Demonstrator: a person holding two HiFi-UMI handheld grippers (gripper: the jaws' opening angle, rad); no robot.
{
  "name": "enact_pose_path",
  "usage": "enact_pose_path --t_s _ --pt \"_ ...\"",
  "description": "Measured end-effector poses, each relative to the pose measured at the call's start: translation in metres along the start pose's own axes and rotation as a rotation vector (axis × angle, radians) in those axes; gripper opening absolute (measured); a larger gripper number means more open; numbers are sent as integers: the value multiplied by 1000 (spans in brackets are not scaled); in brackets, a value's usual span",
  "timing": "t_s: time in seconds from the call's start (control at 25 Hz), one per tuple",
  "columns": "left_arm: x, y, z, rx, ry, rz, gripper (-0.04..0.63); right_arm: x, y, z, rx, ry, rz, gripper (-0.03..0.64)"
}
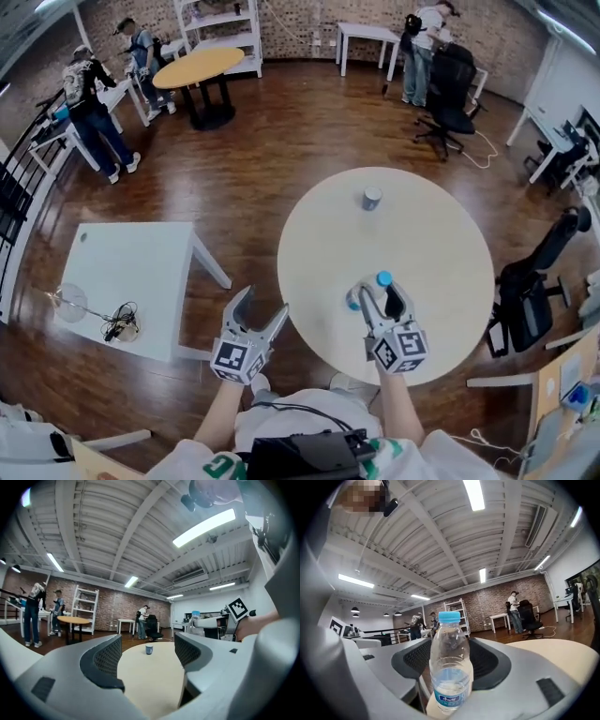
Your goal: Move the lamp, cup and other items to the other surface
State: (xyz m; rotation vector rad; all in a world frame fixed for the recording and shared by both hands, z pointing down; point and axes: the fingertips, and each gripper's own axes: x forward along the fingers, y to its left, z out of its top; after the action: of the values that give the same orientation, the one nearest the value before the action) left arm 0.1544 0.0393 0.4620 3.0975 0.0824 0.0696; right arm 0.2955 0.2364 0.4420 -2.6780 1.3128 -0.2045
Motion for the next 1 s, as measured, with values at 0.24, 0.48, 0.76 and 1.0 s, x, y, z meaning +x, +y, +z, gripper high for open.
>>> enact_pose_path --t_s 0.24,0.48,0.76,1.0 --pt "-67 69 -1 -24 -16 161 344 45 106 -23 -26 69 224 278" --pt "-125 112 2 -36 -25 312 344 88 202 -41 -47 117 427 278" --pt "-200 162 -6 -69 -24 485 344 154 317 -76 -49 148 642 278" --pt "-261 209 -18 -42 -4 605 344 207 405 -109 -90 202 768 278"
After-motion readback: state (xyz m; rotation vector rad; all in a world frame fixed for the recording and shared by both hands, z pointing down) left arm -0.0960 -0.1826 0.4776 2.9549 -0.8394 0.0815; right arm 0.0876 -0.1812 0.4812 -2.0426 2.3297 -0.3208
